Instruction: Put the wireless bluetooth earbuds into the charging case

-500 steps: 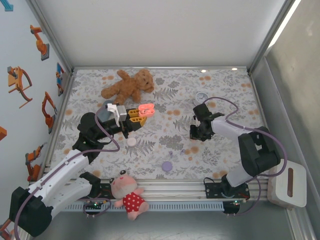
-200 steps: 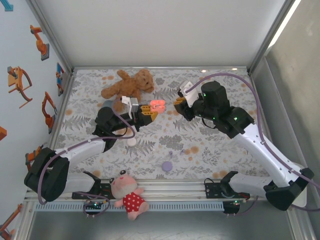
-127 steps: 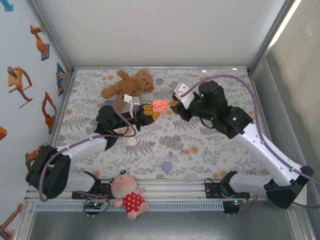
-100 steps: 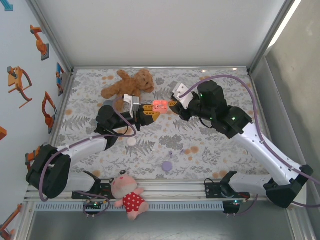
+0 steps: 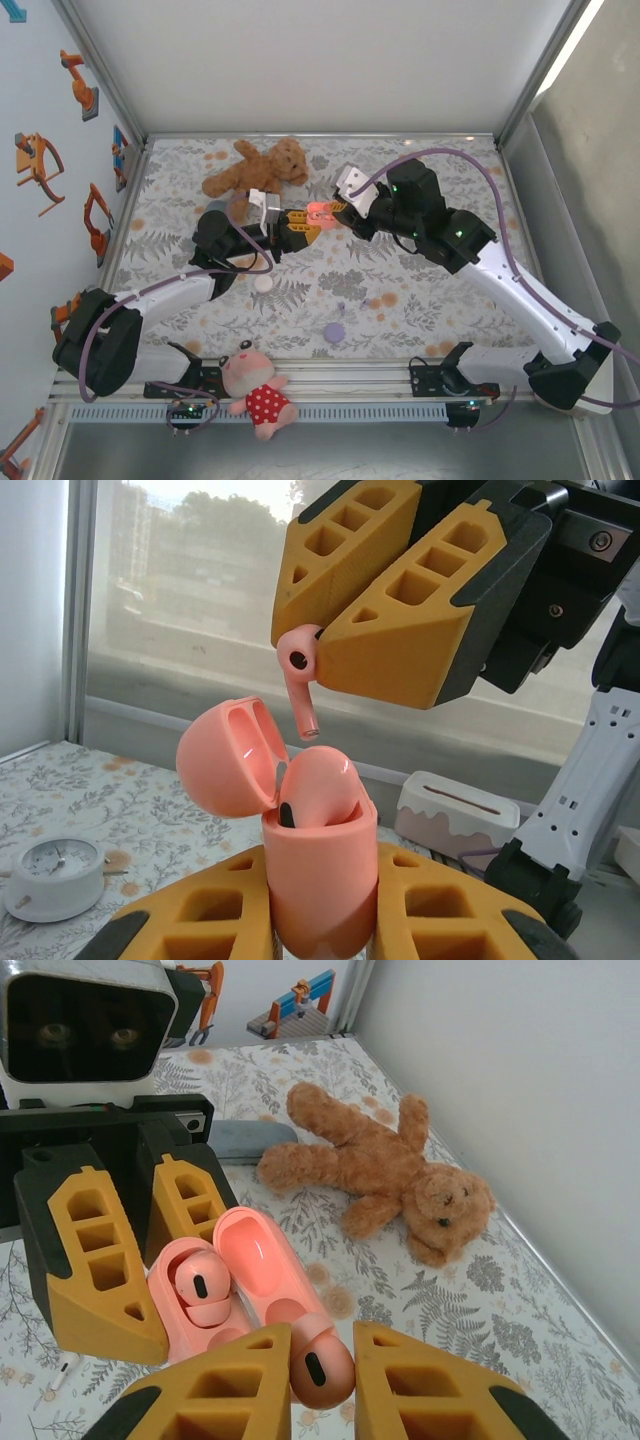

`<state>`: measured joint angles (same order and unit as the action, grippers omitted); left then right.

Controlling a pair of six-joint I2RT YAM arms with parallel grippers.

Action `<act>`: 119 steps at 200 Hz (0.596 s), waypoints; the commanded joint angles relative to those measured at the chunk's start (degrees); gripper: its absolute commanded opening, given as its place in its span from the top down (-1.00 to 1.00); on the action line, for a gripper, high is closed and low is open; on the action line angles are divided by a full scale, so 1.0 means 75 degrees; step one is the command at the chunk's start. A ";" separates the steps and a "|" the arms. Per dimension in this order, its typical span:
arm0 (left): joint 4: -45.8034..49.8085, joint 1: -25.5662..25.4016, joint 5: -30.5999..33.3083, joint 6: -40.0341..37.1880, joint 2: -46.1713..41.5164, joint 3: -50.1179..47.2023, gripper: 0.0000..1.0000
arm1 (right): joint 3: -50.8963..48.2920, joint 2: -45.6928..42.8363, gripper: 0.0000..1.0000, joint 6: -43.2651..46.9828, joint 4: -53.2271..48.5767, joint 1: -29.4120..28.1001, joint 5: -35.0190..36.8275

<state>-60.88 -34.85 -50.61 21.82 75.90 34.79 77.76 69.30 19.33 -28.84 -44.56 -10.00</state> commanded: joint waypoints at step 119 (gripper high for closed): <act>-0.0285 -0.0024 -0.0075 0.0055 -0.0055 0.0260 1.00 | -0.0160 -0.0230 0.64 0.0094 0.0072 -0.0094 0.0089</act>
<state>-60.86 -34.85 -50.59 21.82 75.88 34.85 77.21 69.08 19.38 -28.91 -44.82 -9.43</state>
